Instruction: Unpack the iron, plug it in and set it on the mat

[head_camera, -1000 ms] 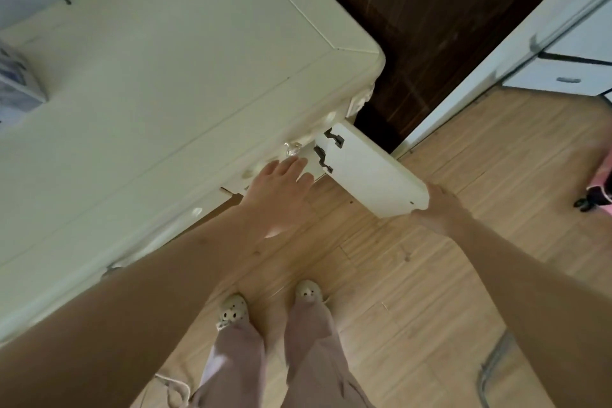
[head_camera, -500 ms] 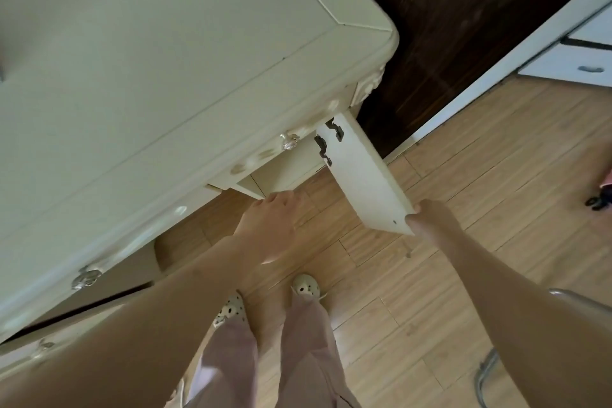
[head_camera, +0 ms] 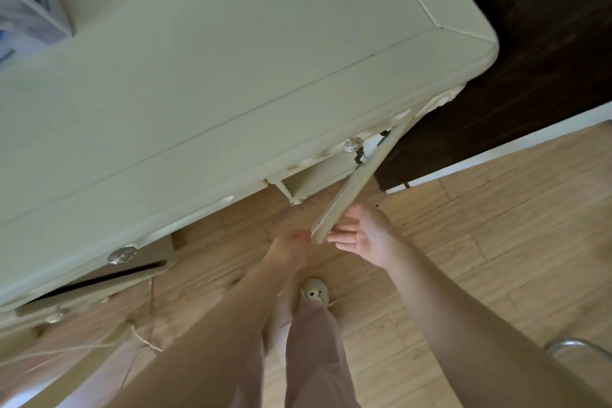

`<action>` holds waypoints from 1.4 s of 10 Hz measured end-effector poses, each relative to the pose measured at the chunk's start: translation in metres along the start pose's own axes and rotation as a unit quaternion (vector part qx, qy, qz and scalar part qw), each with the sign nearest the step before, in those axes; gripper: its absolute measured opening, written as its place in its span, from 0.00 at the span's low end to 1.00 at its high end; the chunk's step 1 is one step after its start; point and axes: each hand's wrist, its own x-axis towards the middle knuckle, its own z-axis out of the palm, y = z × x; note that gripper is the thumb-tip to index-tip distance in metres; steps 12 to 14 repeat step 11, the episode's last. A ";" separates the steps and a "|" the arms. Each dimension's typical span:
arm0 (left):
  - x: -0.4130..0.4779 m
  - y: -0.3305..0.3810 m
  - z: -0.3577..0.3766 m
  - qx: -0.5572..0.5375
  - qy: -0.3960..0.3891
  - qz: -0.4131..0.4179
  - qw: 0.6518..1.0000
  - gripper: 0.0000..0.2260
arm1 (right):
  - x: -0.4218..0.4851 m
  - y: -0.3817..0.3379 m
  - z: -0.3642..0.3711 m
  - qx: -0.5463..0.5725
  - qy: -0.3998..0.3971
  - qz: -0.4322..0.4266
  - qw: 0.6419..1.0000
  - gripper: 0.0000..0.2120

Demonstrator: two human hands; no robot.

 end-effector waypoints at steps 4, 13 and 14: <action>0.030 0.011 -0.037 -0.342 -0.076 -0.079 0.933 0.13 | 0.009 -0.031 0.023 0.130 -0.068 0.017 0.989 0.19; 0.025 0.039 -0.041 -0.308 -0.091 0.000 0.947 0.20 | 0.020 -0.050 0.065 0.128 -0.005 -0.016 0.992 0.16; 0.025 0.039 -0.041 -0.308 -0.091 0.000 0.947 0.20 | 0.020 -0.050 0.065 0.128 -0.005 -0.016 0.992 0.16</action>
